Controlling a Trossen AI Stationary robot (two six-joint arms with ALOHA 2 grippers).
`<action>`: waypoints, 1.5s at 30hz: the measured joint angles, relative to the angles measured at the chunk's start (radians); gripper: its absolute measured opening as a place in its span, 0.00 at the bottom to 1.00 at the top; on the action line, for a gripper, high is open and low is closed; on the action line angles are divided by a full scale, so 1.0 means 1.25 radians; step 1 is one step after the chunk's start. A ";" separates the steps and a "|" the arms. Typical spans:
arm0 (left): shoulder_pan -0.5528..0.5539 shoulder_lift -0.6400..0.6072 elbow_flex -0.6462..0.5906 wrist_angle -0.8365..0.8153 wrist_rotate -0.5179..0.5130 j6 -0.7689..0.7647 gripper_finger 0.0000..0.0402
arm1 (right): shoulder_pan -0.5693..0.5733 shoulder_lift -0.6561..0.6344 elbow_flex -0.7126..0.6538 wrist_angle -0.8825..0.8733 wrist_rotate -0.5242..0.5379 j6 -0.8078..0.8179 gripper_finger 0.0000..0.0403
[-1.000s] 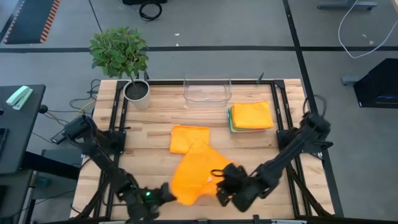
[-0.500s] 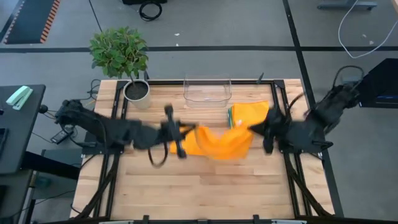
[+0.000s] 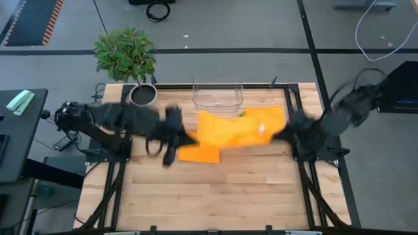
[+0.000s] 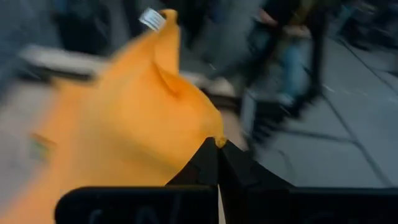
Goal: Fold microfiber towels
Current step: Fold the bottom orange towel
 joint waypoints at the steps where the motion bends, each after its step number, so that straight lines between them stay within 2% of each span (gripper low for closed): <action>1: -0.041 0.001 -0.024 0.002 -0.001 -0.033 0.01 | 0.039 0.020 -0.023 0.000 -0.013 0.044 0.01; 3: -0.127 0.015 -0.099 0.038 -0.029 -0.101 0.01 | 0.134 0.068 -0.082 0.025 -0.019 0.150 0.01; 6: -0.267 0.050 -0.264 0.144 -0.132 -0.210 0.01 | 0.263 0.165 -0.195 0.139 0.033 0.320 0.01; 11: -0.451 0.160 -0.537 0.547 -0.309 -0.409 0.01 | 0.404 0.404 -0.347 0.560 0.210 0.566 0.01; 14: -0.516 0.270 -0.632 0.782 -0.397 -0.546 0.01 | 0.434 0.579 -0.349 0.747 0.254 0.674 0.01; 16: -0.549 0.339 -0.643 0.906 -0.451 -0.610 0.01 | 0.437 0.682 -0.306 0.780 0.251 0.746 0.01; 18: -0.570 0.393 -0.628 0.958 -0.490 -0.659 0.01 | 0.437 0.756 -0.242 0.767 0.248 0.790 0.01; 21: -0.582 0.427 -0.563 0.945 -0.498 -0.683 0.01 | 0.434 0.806 -0.140 0.717 0.253 0.817 0.01; 23: -0.570 0.425 -0.514 0.877 -0.502 -0.684 0.01 | 0.429 0.810 -0.080 0.613 0.264 0.850 0.01; 28: -0.480 0.409 -0.385 0.516 -0.520 -0.666 0.01 | 0.410 0.755 0.045 0.147 0.280 0.979 0.01; 30: -0.431 0.407 -0.340 0.383 -0.524 -0.635 0.01 | 0.391 0.729 0.045 -0.015 0.240 1.032 0.01; 32: -0.376 0.413 -0.321 0.316 -0.509 -0.597 0.01 | 0.371 0.708 0.013 -0.097 0.187 1.058 0.01; 34: -0.326 0.415 -0.323 0.290 -0.484 -0.559 0.01 | 0.350 0.672 -0.043 -0.116 0.142 1.058 0.01; 37: -0.255 0.416 -0.323 0.267 -0.432 -0.514 0.01 | 0.321 0.614 -0.159 -0.071 0.088 1.057 0.01; 41: -0.190 0.421 -0.323 0.245 -0.398 -0.466 0.01 | 0.289 0.524 -0.303 -0.016 0.083 1.046 0.01; 45: -0.172 0.420 -0.321 0.175 -0.359 -0.516 0.01 | 0.263 0.446 -0.418 0.071 0.085 1.004 0.01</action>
